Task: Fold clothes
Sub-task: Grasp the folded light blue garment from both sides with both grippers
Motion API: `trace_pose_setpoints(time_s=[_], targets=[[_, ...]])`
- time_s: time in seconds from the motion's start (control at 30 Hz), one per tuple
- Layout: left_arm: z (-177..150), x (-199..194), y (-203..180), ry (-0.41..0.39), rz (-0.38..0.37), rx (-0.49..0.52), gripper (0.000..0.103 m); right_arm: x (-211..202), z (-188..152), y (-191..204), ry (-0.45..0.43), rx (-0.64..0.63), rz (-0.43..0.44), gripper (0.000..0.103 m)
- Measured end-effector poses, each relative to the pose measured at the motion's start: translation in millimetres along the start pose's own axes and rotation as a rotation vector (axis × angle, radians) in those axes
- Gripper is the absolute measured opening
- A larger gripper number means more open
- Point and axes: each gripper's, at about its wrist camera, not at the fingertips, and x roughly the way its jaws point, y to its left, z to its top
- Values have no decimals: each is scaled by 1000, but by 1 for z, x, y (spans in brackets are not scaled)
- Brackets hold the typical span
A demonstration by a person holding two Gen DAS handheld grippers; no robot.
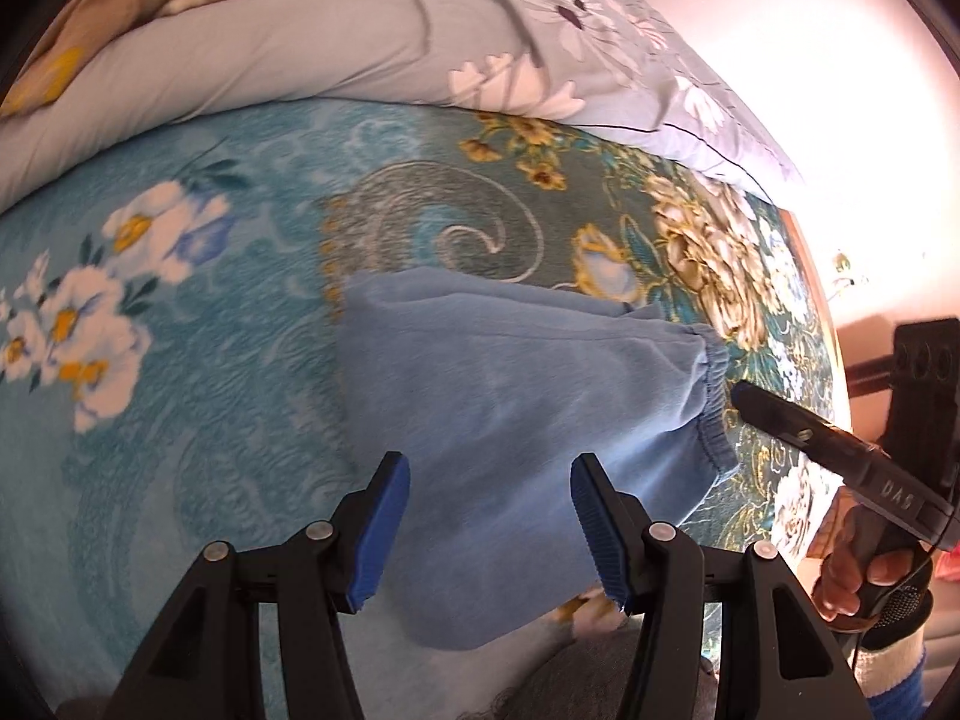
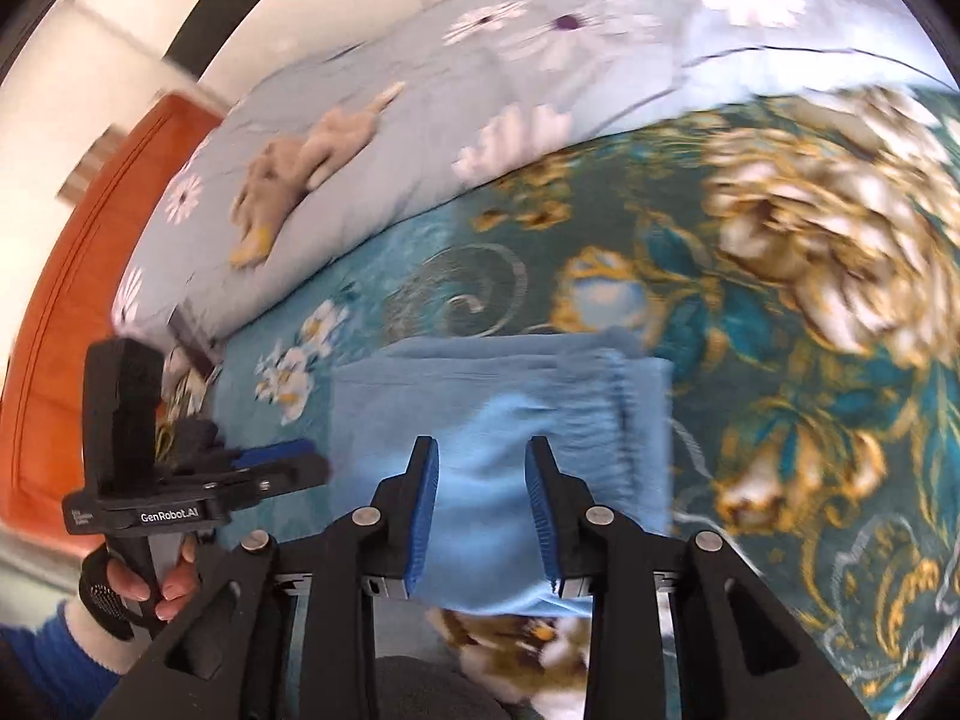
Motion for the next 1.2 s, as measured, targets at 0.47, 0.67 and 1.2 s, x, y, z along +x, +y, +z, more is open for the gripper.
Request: trace_pose_setpoints(time_s=[0.47,0.67,1.2], targets=[[7,23,7,23,-19,21,60,36,4,-56,23,140,-24,29],[5,13,20,10,-38,-16,60,19,2,-43,16,98,-9,34],[-17,45,69,92,-266,-227,92,19,-33,-117,-6,369,157,74]])
